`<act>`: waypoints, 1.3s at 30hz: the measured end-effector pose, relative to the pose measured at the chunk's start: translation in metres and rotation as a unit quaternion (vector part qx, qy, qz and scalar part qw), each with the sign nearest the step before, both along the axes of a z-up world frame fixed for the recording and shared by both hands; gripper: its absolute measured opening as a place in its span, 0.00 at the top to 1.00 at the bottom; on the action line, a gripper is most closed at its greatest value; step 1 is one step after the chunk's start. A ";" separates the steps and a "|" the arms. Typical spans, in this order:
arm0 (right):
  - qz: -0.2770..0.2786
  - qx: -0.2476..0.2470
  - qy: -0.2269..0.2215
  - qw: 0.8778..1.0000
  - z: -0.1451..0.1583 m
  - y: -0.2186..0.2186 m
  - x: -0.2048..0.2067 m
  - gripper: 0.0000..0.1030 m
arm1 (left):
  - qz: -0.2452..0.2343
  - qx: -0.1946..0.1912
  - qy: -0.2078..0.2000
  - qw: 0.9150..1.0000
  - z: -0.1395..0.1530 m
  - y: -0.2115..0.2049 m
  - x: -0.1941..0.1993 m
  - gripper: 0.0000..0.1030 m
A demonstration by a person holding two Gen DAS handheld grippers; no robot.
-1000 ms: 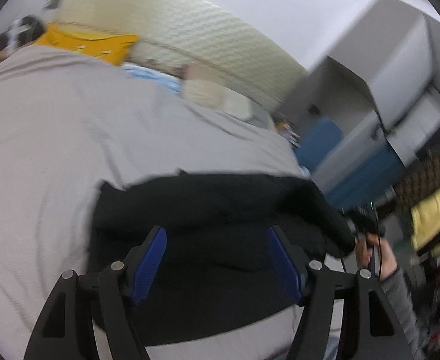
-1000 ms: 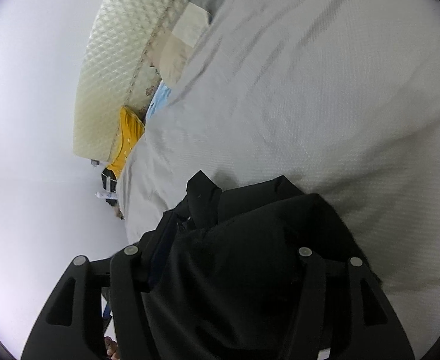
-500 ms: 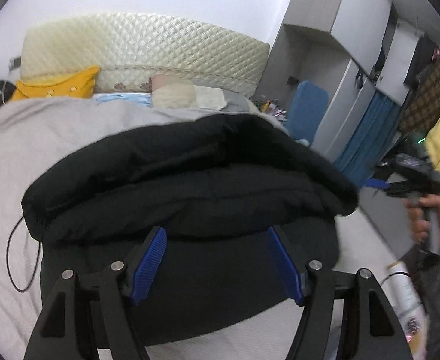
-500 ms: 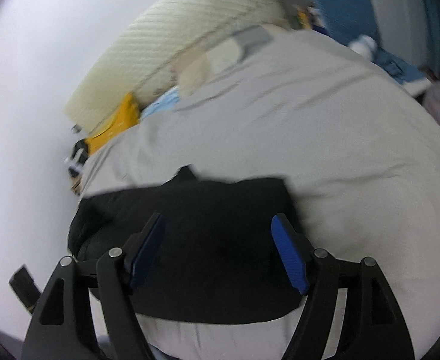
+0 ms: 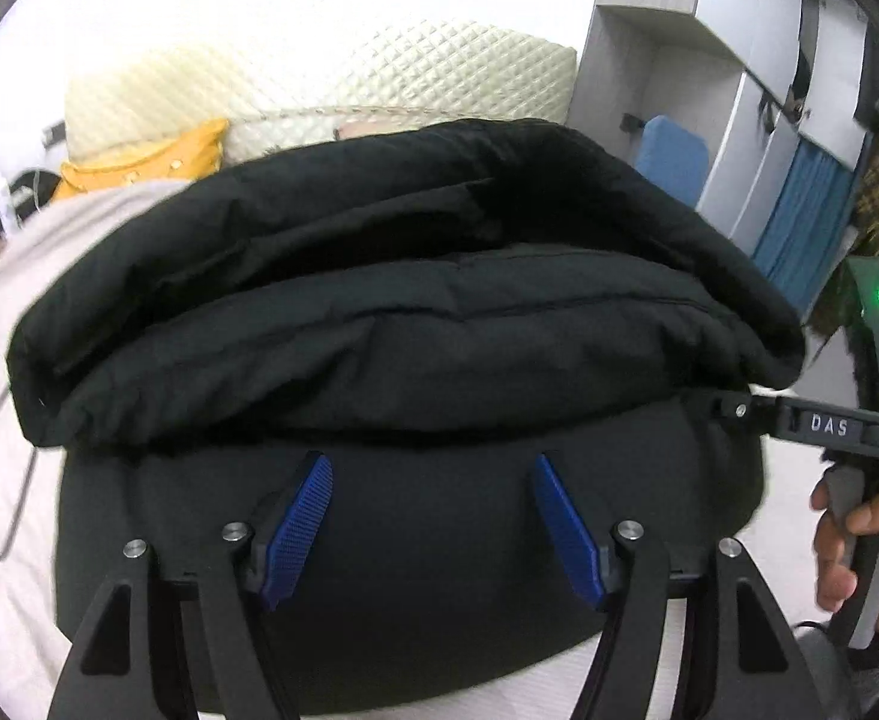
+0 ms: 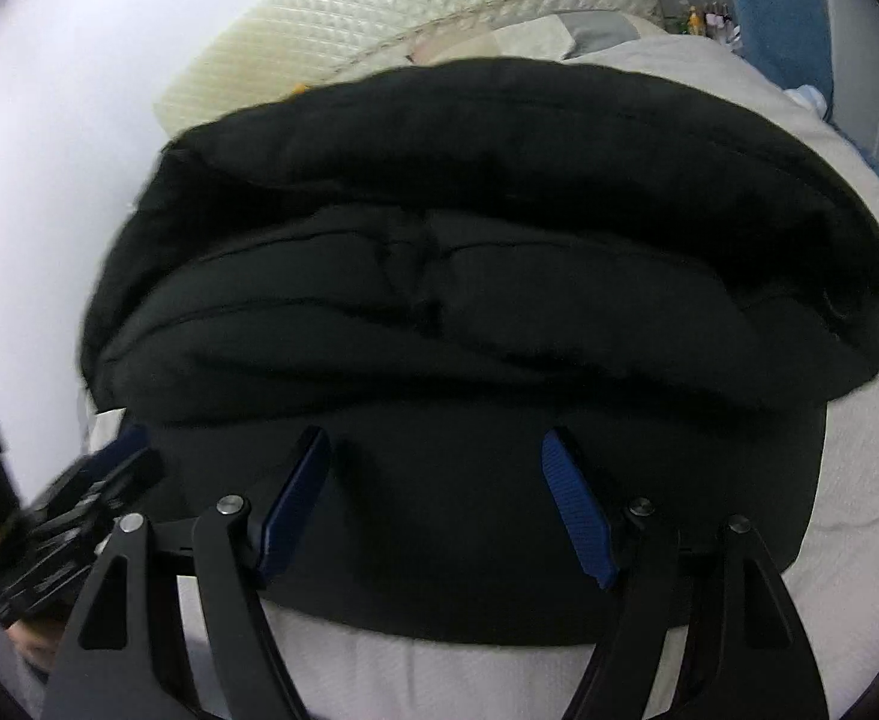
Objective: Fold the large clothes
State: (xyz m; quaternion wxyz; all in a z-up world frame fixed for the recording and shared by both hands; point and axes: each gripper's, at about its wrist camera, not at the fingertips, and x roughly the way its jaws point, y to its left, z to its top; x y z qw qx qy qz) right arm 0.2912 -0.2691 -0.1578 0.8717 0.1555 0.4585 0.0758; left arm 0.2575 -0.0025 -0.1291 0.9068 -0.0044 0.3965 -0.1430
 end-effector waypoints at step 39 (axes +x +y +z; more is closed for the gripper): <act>0.014 -0.162 -0.104 0.981 -0.059 0.062 0.131 0.08 | 0.072 0.057 0.000 0.996 -0.080 0.012 0.145 0.30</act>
